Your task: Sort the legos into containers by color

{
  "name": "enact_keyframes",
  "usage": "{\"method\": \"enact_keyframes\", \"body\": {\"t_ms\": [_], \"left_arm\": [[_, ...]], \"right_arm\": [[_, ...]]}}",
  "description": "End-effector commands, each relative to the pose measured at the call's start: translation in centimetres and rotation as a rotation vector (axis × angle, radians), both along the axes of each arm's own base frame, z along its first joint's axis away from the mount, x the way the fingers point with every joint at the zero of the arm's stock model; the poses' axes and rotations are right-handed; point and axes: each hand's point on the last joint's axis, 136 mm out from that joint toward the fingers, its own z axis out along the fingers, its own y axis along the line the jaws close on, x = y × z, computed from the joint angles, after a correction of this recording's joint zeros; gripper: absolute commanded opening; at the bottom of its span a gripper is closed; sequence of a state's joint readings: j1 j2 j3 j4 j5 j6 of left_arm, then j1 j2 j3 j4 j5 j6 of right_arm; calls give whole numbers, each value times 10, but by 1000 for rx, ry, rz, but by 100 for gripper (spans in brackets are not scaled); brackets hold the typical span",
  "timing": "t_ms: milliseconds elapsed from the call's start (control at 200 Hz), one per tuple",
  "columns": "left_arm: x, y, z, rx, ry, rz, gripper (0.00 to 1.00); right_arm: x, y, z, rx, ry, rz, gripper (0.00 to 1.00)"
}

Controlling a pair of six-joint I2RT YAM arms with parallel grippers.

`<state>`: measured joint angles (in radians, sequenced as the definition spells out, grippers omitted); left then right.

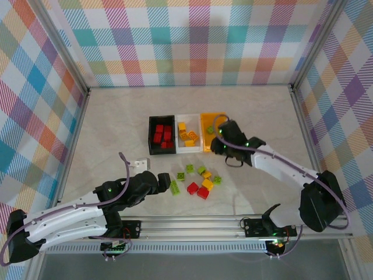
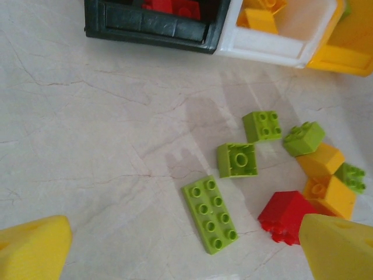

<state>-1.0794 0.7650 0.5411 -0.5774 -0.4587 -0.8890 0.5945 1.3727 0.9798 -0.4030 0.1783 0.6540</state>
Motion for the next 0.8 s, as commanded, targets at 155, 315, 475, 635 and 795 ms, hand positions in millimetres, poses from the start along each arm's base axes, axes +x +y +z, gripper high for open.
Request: {"method": "enact_keyframes", "body": {"t_ms": [155, 315, 475, 635, 795], "left_arm": [[4, -4, 6, 58, -14, -20, 100], [2, -7, 5, 57, -8, -45, 100], [2, 0, 1, 74, -1, -17, 100], [1, 0, 3, 52, -8, -12, 100], [0, 2, 0, 47, -3, -5, 100]], "right_arm": [[66, 15, -14, -11, 75, 27, 43], [59, 18, -7, 0, 65, 43, 75], [-9, 22, -15, 11, 80, 112, 81], [-65, 43, -42, -12, 106, 199, 84], [-70, 62, -64, -80, 90, 282, 84]]}}
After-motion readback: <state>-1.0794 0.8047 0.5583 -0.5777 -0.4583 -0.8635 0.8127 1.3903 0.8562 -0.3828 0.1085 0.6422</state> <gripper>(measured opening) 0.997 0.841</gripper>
